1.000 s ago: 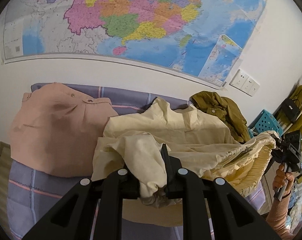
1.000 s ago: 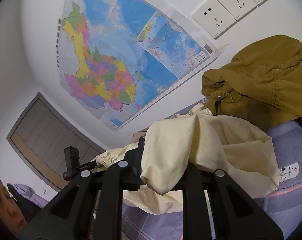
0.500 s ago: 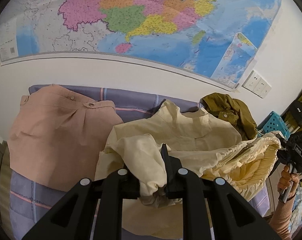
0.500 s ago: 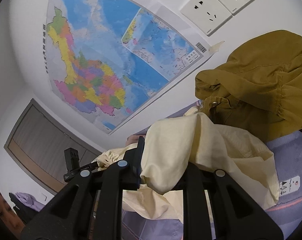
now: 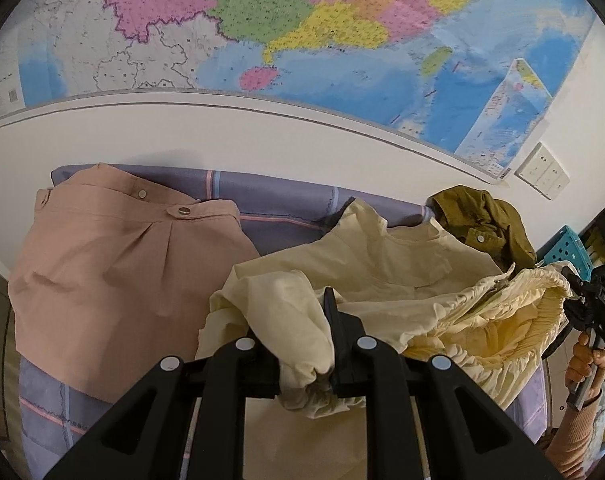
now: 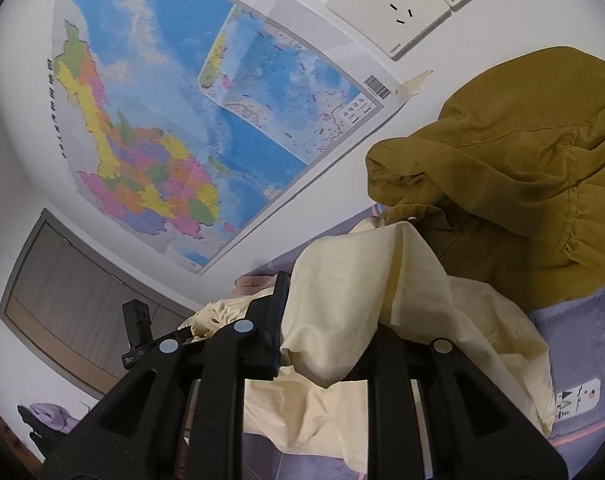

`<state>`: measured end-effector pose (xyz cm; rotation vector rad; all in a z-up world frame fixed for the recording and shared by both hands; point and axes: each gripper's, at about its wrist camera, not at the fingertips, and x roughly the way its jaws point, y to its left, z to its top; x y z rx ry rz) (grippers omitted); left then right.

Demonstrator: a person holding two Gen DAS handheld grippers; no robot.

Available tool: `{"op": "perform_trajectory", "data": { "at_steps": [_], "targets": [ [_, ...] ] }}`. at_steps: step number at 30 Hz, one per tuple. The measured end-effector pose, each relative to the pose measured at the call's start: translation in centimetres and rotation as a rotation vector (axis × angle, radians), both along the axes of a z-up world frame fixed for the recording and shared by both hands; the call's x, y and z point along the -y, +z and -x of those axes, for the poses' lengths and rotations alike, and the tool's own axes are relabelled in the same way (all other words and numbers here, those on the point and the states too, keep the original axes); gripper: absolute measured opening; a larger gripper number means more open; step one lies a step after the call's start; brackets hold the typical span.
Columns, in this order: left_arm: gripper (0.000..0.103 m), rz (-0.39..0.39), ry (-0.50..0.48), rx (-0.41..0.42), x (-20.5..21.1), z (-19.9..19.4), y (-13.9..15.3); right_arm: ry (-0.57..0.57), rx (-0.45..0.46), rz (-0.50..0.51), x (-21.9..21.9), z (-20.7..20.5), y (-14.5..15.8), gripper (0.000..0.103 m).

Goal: Fold large clothes

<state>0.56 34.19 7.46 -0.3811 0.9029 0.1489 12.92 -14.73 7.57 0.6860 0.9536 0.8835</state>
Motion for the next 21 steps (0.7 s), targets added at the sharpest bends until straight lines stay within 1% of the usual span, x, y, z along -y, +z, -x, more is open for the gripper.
{"op": "perform_trajectory", "data": {
  "at_steps": [6,12,15,18,19,20,21],
  "targets": [
    [0.015,0.001,0.005,-0.026,-0.5,-1.4,-0.8,-0.009,-0.016,0.027,-0.6,-1.2,-0.8,0.018],
    [0.016,-0.015,0.018,-0.049,-0.5,-2.7,-1.7,-0.032,-0.047,0.048,-1.2,-2.6,-2.3,0.019],
    [0.016,-0.031,0.024,-0.067,-0.6,-3.5,-2.3,-0.046,-0.034,0.077,-1.6,-2.7,-2.4,0.022],
    [0.016,-0.021,0.033,-0.086,-1.1,-4.2,-3.1,-0.043,-0.009,0.097,-2.1,-2.7,-2.0,0.028],
    [0.016,-0.018,0.035,-0.090,-1.2,-4.4,-3.4,-0.041,-0.003,0.098,-2.2,-2.6,-1.9,0.035],
    [0.016,-0.011,0.039,-0.095,-1.4,-4.6,-3.7,-0.043,0.006,0.101,-2.2,-2.5,-1.8,0.047],
    [0.016,-0.003,0.042,-0.101,-1.6,-4.9,-3.9,-0.043,0.010,0.099,-2.3,-2.4,-1.6,0.054]
  ]
}}
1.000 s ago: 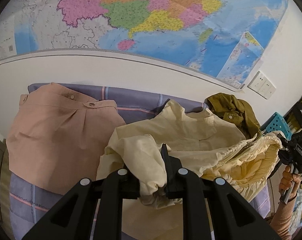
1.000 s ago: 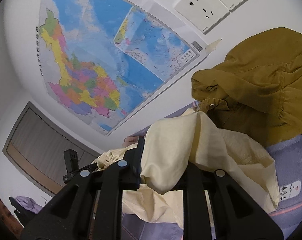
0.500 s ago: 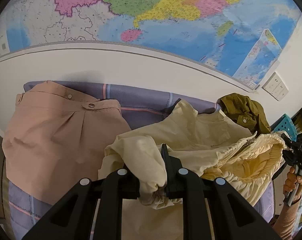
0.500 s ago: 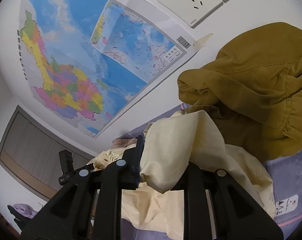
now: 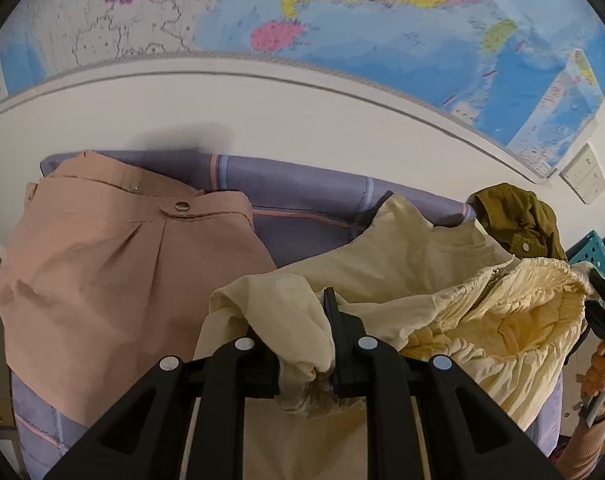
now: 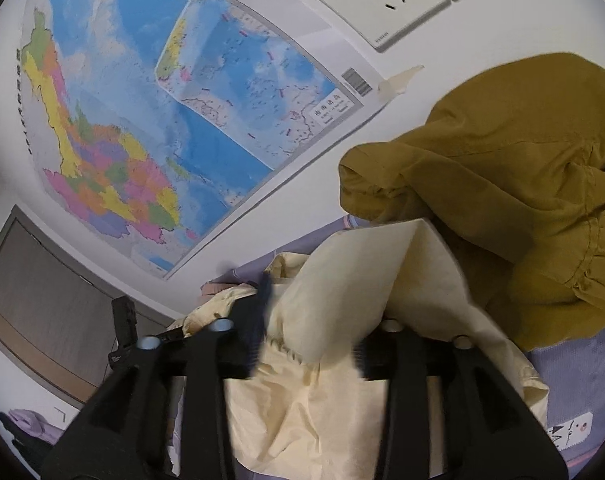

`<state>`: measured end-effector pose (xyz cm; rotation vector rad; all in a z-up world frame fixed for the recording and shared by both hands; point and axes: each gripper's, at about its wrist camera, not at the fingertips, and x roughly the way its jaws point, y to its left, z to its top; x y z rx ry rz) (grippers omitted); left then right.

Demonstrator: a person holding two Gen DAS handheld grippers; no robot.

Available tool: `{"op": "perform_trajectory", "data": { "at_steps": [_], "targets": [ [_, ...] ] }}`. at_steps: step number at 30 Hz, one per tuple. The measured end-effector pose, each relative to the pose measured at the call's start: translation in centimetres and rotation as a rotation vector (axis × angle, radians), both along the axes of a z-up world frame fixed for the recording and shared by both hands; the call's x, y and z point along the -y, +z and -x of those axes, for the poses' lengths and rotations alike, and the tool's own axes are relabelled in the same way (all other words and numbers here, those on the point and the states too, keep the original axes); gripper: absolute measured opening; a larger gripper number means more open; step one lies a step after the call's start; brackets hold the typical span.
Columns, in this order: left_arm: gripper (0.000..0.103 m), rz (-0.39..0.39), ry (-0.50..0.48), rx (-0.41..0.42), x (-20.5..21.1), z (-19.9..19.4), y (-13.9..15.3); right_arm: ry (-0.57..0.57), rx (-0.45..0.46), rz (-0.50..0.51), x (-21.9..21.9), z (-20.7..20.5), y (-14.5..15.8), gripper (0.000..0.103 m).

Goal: Fold large clothes

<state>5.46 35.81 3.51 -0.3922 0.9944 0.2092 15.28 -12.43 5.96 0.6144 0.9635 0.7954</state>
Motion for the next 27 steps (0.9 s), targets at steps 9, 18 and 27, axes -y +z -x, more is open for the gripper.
{"op": "perform_trajectory", "data": {
  "at_steps": [9,18,27],
  "targets": [
    [0.017,0.009,0.012,-0.032,-0.4,-1.9,-1.8,0.171,0.193,0.071,-2.6,6.3,2.5,0.069],
    [0.021,0.025,0.017,-0.001,-0.4,-1.7,-1.7,0.304,0.395,0.494,-11.8,10.7,-0.9,0.056],
    [0.047,0.187,-0.028,0.169,-2.0,1.7,1.2,0.230,0.367,0.451,-11.0,8.4,-1.3,0.004]
  ]
}}
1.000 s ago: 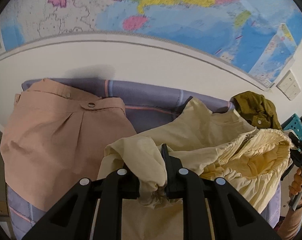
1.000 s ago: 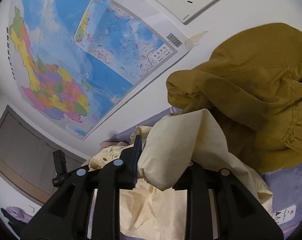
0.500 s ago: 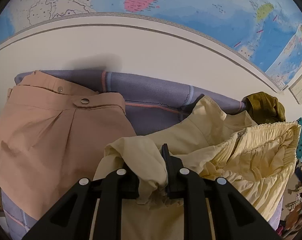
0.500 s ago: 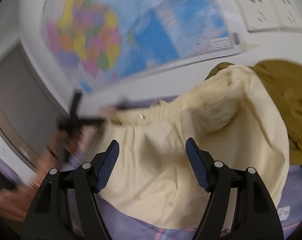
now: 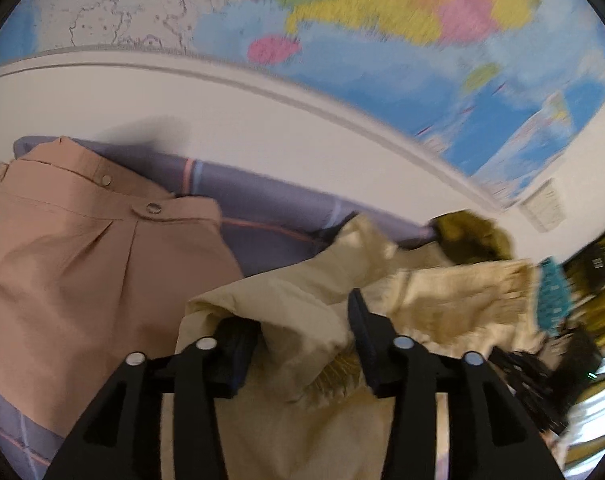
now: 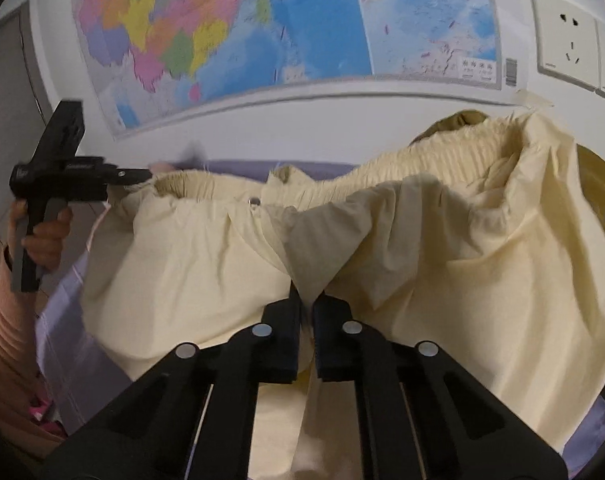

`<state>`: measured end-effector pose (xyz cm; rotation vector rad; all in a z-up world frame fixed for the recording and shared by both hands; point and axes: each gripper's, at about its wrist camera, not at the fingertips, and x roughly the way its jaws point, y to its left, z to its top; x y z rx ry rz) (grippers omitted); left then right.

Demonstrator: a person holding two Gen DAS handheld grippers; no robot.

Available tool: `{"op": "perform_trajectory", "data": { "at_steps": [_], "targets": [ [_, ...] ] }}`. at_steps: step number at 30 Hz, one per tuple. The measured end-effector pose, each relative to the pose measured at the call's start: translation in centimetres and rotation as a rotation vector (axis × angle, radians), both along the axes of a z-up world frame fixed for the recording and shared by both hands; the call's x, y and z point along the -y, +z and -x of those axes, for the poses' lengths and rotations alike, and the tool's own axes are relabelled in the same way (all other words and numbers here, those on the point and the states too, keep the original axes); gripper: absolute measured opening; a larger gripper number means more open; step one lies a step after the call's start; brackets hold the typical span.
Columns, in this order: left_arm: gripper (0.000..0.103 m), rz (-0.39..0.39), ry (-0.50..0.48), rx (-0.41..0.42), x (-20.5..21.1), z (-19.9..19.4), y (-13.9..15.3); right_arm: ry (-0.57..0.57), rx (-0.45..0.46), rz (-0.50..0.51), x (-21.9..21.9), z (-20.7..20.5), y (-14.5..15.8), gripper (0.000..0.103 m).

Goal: Fold large clothes

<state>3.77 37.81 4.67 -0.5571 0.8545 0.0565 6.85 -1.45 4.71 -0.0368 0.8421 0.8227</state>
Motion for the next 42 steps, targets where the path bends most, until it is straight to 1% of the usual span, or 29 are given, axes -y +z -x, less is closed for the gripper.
{"op": "perform_trajectory", "data": {
  "at_steps": [1,3,4,5,7,8,10,11,13,16,17,18,19,20,21,22,24,26,28,30,31,32,34,35,36,37,39,41,42],
  "targets": [
    [0.049,-0.003,0.000,0.040,0.0,0.8,0.6,-0.004,0.012,-0.011,0.2,0.1,0.5,0.004],
    [0.057,-0.039,-0.012,0.111,0.3,2.2,1.8,-0.008,0.034,-0.035,0.4,0.2,1.7,0.003],
    [0.058,-0.064,-0.039,0.160,0.8,3.3,2.6,-0.014,0.046,-0.044,0.5,0.1,2.3,0.003],
    [0.058,-0.090,-0.073,0.189,1.5,4.0,3.0,-0.014,0.051,-0.051,0.6,0.1,2.7,0.003],
    [0.061,-0.164,-0.121,0.208,3.0,4.8,3.3,-0.020,0.051,-0.057,0.6,-0.4,3.1,0.003],
    [0.062,-0.214,-0.151,0.194,4.3,5.0,3.1,-0.019,0.046,-0.054,0.3,-0.8,3.1,0.003],
    [0.063,-0.262,-0.243,0.147,6.8,4.6,1.7,-0.029,0.028,-0.053,-0.1,-1.5,2.9,0.003],
    [0.063,-0.299,-0.272,0.113,8.2,4.2,0.7,-0.027,0.023,-0.050,-0.4,-1.8,2.8,0.003],
    [0.064,-0.383,-0.306,0.051,10.4,3.1,-1.0,-0.027,0.019,-0.035,-1.0,-2.5,2.6,0.003],
    [0.063,-0.454,-0.297,-0.006,11.7,1.4,-2.8,-0.029,-0.009,-0.048,-1.3,-3.6,2.7,0.003],
    [0.054,-0.461,-0.289,-0.018,11.9,0.5,-3.2,-0.028,0.007,-0.033,-1.9,-4.1,3.1,0.003],
    [0.041,-0.467,-0.280,-0.018,11.7,0.0,-3.3,-0.029,0.031,-0.010,-2.3,-4.3,3.5,0.003],
    [0.033,-0.488,-0.263,-0.019,11.7,-0.6,-3.4,-0.028,0.042,0.004,-2.8,-4.6,3.6,0.003],
    [0.014,-0.512,-0.233,-0.028,11.5,-1.4,-3.6,-0.025,0.045,0.015,-3.2,-4.8,3.5,0.003],
    [0.006,-0.495,-0.197,-0.049,10.8,-2.2,-3.9,-0.025,0.054,0.034,-3.6,-5.0,3.3,0.003],
    [0.004,-0.474,-0.167,-0.073,10.1,-3.0,-4.3,-0.032,0.052,0.054,-4.0,-5.3,2.6,0.003],
    [0.003,-0.430,-0.138,-0.102,9.0,-4.0,-5.0,-0.033,0.009,0.069,-4.3,-6.1,0.9,0.005],
    [0.003,-0.398,-0.132,-0.115,8.3,-4.5,-5.7,-0.051,-0.019,0.101,-4.2,-6.7,-0.7,0.007],
    [0.004,-0.407,-0.134,-0.093,8.3,-4.3,-5.8,-0.046,-0.053,0.078,-3.5,-6.9,-1.6,0.011],
    [0.006,-0.440,-0.129,-0.081,8.6,-3.9,-5.6,-0.033,-0.048,0.060,-2.9,-6.4,-1.3,0.023],
    [0.007,-0.453,-0.130,-0.074,8.7,-3.6,-5.6,-0.022,-0.046,0.038,-2.5,-5.9,-0.9,0.040],
    [0.008,-0.467,-0.131,-0.066,9.1,-3.2,-5.4,-0.019,-0.037,0.026,-2.1,-5.4,-0.5,0.050],
    [0.010,-0.506,-0.124,-0.045,9.7,-2.3,-4.9,-0.015,0.005,0.019,-1.4,-4.2,0.4,0.053],
    [0.014,-0.514,-0.126,-0.036,9.7,-1.9,-4.8,-0.004,0.023,0.012,-0.8,-3.2,0.8,0.054],
    [0.021,-0.532,-0.123,-0.018,10.1,-1.4,-4.5,0.007,0.035,0.007,-0.3,-2.3,1.2,0.055],
    [0.024,-0.546,-0.122,-0.004,10.4,-1.0,-4.3,0.017,0.037,0.004,0.0,-1.7,1.3,0.056],
    [0.034,-0.561,-0.131,0.013,10.9,-0.5,-4.2,0.042,0.027,-0.001,0.8,-0.3,1.2,0.057],
    [0.036,-0.567,-0.136,0.020,11.4,0.0,-4.1,0.055,0.008,0.014,1.4,0.7,0.5,0.057],
    [0.041,-0.567,-0.140,0.019,11.6,0.2,-4.2,0.057,0.006,0.026,1.6,1.2,0.2,0.057]
  ]
}}
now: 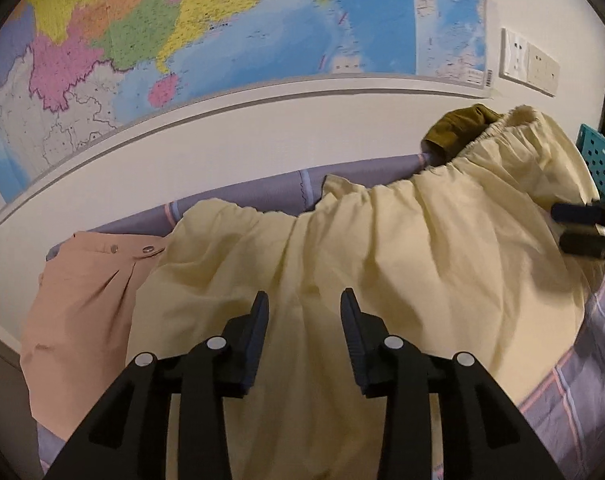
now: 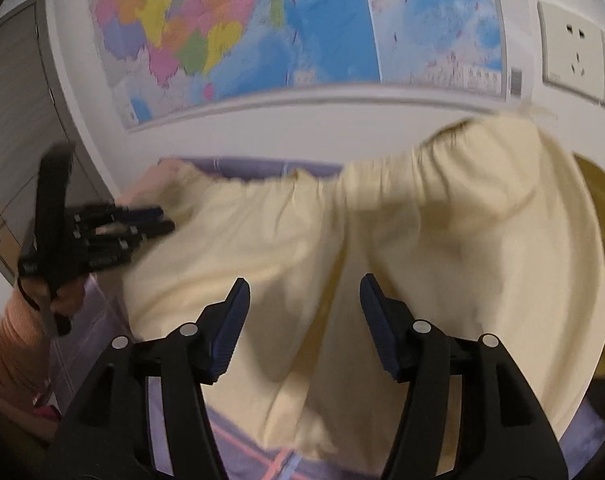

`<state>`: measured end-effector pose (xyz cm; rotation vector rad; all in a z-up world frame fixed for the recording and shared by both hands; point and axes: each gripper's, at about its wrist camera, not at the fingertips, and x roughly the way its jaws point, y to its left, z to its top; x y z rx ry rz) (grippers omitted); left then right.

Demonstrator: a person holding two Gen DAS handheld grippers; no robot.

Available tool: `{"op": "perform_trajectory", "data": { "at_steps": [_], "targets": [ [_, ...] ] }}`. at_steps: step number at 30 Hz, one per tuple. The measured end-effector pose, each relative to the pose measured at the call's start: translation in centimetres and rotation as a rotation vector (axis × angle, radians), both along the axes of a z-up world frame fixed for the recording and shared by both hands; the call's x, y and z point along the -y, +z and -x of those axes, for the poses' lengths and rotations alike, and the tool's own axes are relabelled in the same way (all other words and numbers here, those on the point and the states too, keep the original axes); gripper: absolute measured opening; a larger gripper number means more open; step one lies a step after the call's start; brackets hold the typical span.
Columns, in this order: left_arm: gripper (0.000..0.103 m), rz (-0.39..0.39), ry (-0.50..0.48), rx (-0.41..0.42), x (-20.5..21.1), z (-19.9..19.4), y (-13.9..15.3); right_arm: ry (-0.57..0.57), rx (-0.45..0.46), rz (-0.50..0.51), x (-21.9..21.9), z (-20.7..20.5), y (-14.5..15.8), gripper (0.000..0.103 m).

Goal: Fold large clothes

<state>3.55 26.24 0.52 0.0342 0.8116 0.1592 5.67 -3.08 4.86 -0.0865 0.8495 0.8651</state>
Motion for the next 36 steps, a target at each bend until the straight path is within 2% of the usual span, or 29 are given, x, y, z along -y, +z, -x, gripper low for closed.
{"op": "perform_trajectory", "data": {
  "at_steps": [3,4,5,7,8,10,11,12,13,15,16,17,18,19,20,21,23,24,25,27,30,34,36],
  "targets": [
    [0.053,0.021,-0.043,-0.003,0.6,0.7,-0.2,0.009,0.006,0.054,-0.1,0.8,-1.3,0.054],
    [0.054,0.017,-0.066,-0.003,1.0,1.3,-0.2,0.010,0.015,0.072,-0.4,0.9,-1.7,0.043],
    [0.057,0.010,-0.095,-0.005,1.5,1.9,-0.3,0.009,0.020,0.081,-0.6,0.9,-1.9,0.026],
    [0.058,-0.016,-0.123,-0.006,2.1,2.4,-0.8,-0.004,0.031,0.094,-1.0,0.6,-2.2,0.004],
    [0.058,-0.035,-0.124,-0.015,2.2,2.4,-1.2,-0.005,0.023,0.083,-1.3,0.2,-2.1,0.002],
    [0.041,-0.057,-0.091,-0.029,1.8,2.1,-1.9,-0.019,0.025,0.053,-1.3,-0.4,-1.6,0.002],
    [0.023,-0.068,-0.067,-0.029,1.7,2.0,-2.1,-0.019,0.033,0.052,-1.6,-0.6,-1.4,0.002],
    [0.009,-0.091,-0.041,-0.032,1.5,1.5,-2.5,-0.028,0.042,0.049,-1.8,-0.9,-1.3,0.002],
    [0.007,-0.103,0.004,-0.041,1.1,0.8,-2.9,-0.036,0.033,0.046,-1.9,-1.1,-1.5,0.002],
    [0.007,-0.081,0.054,-0.055,0.3,0.0,-3.4,-0.039,0.009,0.069,-2.1,-1.4,-2.1,0.004],
    [0.008,-0.064,0.070,-0.054,0.1,-0.2,-3.4,-0.045,0.008,0.057,-1.6,-1.3,-1.9,0.010],
    [0.010,-0.051,0.069,-0.033,0.1,0.3,-2.9,-0.046,0.015,0.024,-0.7,-0.8,-1.2,0.025],
    [0.020,-0.038,0.060,0.007,0.0,1.3,-2.2,-0.047,0.027,-0.007,0.4,-0.2,-0.5,0.039],
    [0.029,-0.033,0.056,0.062,-0.3,2.9,-1.3,-0.057,0.055,-0.045,2.1,0.6,0.5,0.058],
    [0.047,-0.029,0.061,0.099,-0.7,4.3,-0.7,-0.070,0.083,-0.074,3.6,1.4,1.2,0.061],
    [0.053,0.002,0.062,0.150,-1.5,6.4,0.0,-0.094,0.109,-0.100,5.7,2.3,2.0,0.062],
    [0.055,0.051,0.091,0.207,-3.3,10.0,0.8,-0.183,0.131,-0.120,9.9,3.5,2.5,0.076],
    [0.068,0.044,0.131,0.218,-4.2,11.5,0.8,-0.219,0.129,-0.120,11.6,3.9,2.2,0.080],
    [0.075,0.036,0.189,0.223,-5.4,13.2,0.5,-0.268,0.120,-0.103,13.4,4.1,1.6,0.084],
    [0.078,0.048,0.238,0.207,-6.6,15.1,-0.2,-0.317,0.068,-0.082,15.6,4.0,-0.1,0.086],
    [0.079,0.104,0.250,0.152,-7.9,16.4,-2.1,-0.355,-0.031,-0.071,17.5,3.4,-3.7,0.085],
    [0.083,0.173,0.184,0.146,-7.4,16.3,-3.7,-0.345,-0.093,-0.105,17.5,2.7,-6.2,0.083],
    [0.088,0.151,0.149,0.145,-6.7,15.6,-4.2,-0.333,-0.136,-0.115,16.9,1.9,-6.8,0.087]
  ]
}}
